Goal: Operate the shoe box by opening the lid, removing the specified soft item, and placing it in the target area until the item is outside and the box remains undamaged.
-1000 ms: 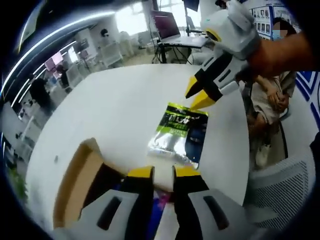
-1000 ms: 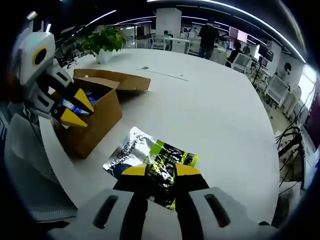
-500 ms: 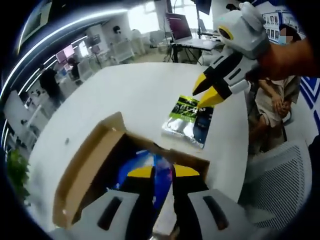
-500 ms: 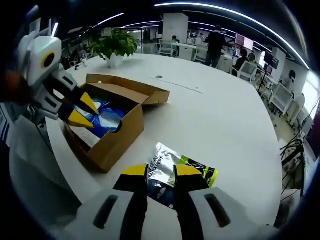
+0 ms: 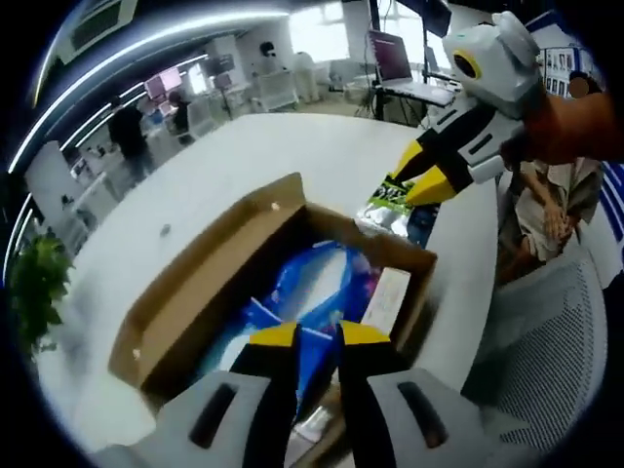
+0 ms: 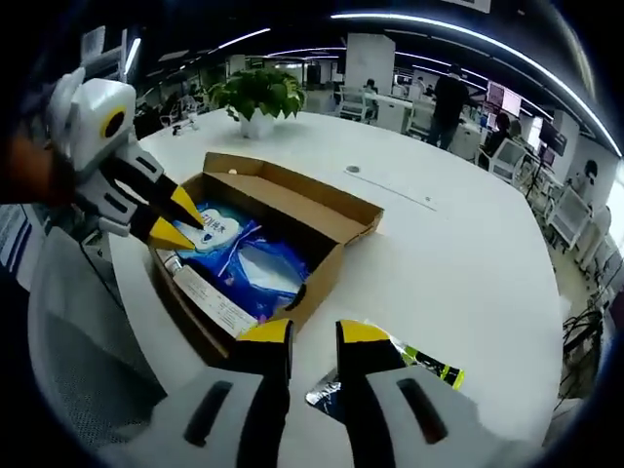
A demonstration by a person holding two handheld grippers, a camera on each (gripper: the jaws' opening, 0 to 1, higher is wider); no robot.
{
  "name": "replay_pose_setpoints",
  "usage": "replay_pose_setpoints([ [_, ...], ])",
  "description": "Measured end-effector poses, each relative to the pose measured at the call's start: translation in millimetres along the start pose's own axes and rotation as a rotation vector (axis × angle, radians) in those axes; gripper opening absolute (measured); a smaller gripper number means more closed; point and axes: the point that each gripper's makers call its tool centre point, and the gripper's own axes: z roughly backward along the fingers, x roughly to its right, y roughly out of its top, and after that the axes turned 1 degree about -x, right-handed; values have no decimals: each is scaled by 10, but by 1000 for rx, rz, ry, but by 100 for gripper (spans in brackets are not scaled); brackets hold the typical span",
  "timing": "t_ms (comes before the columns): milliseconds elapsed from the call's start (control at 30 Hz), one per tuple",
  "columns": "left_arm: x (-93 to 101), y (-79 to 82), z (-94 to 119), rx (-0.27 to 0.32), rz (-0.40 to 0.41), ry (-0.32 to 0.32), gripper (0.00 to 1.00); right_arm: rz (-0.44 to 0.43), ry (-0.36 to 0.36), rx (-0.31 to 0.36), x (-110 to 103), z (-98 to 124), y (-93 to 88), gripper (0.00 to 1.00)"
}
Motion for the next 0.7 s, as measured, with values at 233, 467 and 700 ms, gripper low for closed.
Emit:
replay_pose_setpoints([
  [233, -192, -219, 130, -6, 57, 35, 12, 36, 52, 3, -283, -166, 166, 15],
  [467, -325, -373, 198, -14, 90, 55, 12, 58, 90, 2, -484, -316, 268, 15],
  [700, -411, -485, 225, -17, 109, 57, 12, 71, 117, -5, -638, -447, 321, 14],
])
